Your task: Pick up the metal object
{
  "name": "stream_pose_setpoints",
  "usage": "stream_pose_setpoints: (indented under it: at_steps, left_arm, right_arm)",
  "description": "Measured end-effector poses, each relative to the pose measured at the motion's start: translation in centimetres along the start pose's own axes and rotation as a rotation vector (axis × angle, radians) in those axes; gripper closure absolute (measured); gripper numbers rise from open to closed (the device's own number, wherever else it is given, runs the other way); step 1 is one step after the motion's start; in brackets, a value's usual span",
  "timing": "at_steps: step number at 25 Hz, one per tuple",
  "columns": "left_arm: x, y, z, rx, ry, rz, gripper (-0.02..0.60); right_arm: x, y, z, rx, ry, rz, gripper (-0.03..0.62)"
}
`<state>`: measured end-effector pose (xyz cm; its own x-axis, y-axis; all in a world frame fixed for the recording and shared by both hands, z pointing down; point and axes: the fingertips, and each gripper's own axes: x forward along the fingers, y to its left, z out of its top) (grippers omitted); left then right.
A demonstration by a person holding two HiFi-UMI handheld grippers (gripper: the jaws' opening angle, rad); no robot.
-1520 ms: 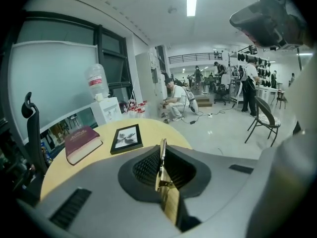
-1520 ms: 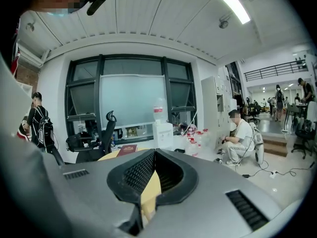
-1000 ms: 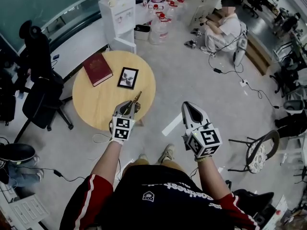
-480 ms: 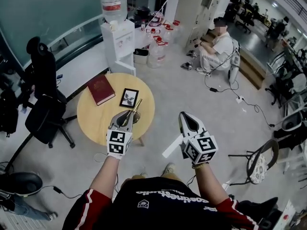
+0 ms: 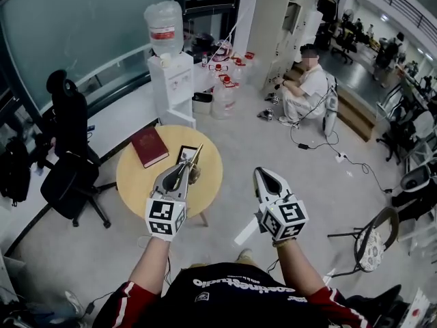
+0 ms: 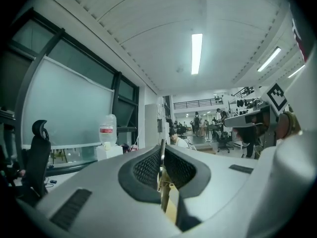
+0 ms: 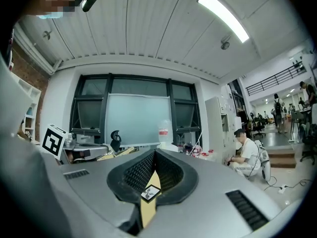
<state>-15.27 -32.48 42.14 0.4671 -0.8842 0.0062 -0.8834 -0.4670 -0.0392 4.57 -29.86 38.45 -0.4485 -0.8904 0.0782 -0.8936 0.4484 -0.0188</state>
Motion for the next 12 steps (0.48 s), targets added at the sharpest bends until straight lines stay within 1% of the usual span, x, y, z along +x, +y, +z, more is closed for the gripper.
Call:
stream_pose_setpoints:
  at_steps: [4,8,12]
  left_arm:
    - [-1.6,0.8,2.3,-0.013,-0.055,0.032,0.552]
    - [-2.8,1.1,5.0,0.004,-0.107,0.05,0.552]
    - [-3.5,0.9,6.4,0.005,-0.138,0.055,0.552]
  right_arm:
    - [-0.6,-0.1,0.9,-0.005,-0.012,-0.017,0.566]
    - [-0.9,-0.4,2.2,0.008,-0.049,-0.045,0.566]
    - [-1.1,0.6,2.9,-0.006,-0.067,-0.032,0.566]
